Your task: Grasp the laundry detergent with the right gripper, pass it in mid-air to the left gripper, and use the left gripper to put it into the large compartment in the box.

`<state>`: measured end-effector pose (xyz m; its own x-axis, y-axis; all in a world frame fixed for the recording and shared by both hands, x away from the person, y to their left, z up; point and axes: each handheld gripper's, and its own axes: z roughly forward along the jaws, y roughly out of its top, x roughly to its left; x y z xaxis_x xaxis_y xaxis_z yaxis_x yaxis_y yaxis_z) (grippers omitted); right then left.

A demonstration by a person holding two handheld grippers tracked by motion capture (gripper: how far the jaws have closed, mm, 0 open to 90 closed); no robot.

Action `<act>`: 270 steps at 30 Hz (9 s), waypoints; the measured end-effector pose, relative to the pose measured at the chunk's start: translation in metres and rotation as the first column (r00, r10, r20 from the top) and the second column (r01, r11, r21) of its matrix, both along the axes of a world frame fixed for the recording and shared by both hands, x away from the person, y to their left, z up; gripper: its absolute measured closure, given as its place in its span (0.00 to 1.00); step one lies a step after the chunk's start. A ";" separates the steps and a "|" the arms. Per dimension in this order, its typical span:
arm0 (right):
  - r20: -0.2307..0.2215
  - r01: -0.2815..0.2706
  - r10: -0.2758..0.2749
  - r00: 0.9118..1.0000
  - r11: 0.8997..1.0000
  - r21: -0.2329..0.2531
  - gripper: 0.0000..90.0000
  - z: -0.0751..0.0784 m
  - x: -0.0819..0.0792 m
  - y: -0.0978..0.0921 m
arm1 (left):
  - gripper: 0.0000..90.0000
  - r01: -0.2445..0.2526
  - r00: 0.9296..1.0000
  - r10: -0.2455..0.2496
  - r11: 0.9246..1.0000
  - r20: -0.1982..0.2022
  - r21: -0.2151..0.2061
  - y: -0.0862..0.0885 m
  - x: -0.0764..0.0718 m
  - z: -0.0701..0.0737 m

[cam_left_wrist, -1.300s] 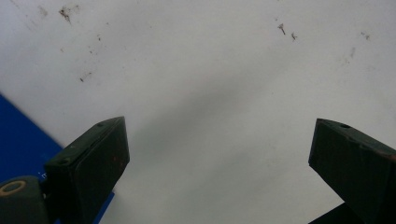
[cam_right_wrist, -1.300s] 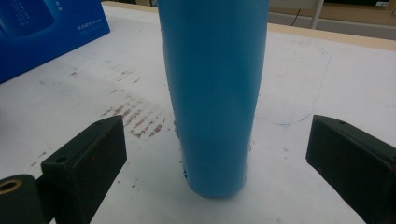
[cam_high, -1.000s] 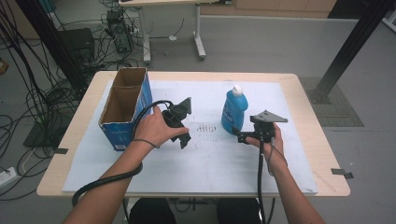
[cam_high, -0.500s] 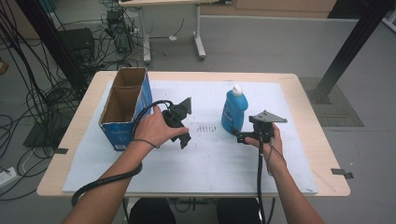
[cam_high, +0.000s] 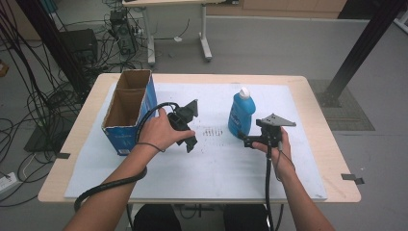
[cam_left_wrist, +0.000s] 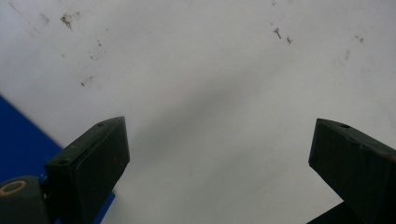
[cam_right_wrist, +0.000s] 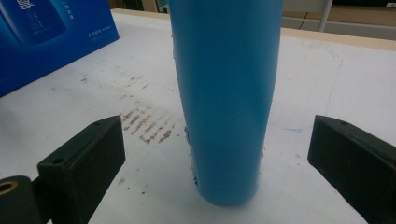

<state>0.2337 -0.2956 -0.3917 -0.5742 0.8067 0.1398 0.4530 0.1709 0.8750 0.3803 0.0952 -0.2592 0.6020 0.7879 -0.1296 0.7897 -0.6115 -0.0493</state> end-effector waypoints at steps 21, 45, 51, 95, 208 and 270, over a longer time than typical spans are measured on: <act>-0.003 0.008 -0.008 1.000 1.000 -0.003 0.04 0.000 0.000 0.000 | 0.06 0.007 1.000 -0.007 1.000 0.003 -0.002 -0.001 -0.001 0.001; 0.002 0.005 -0.005 1.000 1.000 -0.002 0.04 -0.003 -0.002 0.002 | 0.06 0.001 1.000 -0.001 1.000 0.004 -0.008 0.002 -0.003 0.001; 0.007 0.001 -0.001 1.000 1.000 -0.009 0.04 -0.004 0.000 0.004 | 0.06 -0.001 1.000 0.001 1.000 0.002 -0.005 0.002 -0.004 -0.001; 0.081 0.037 -0.036 0.996 0.999 -0.009 0.06 -0.028 0.012 0.024 | 0.06 0.007 1.000 -0.007 1.000 -0.007 0.002 0.001 -0.003 -0.006; 0.121 0.078 -0.076 0.990 0.997 -0.008 0.46 -0.037 0.013 0.037 | 0.06 0.000 1.000 0.000 1.000 0.014 -0.011 0.002 -0.005 0.002; 0.128 0.078 -0.077 0.989 0.997 0.001 0.46 -0.040 0.012 0.036 | 0.06 0.002 1.000 -0.002 1.000 0.018 -0.005 0.001 -0.007 0.003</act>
<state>0.2458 -0.2597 -0.4314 -0.5227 0.8499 0.0662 0.3497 0.1429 0.9259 0.3732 0.0960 -0.2563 0.6059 0.7861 -0.1226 0.7892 -0.6133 -0.0326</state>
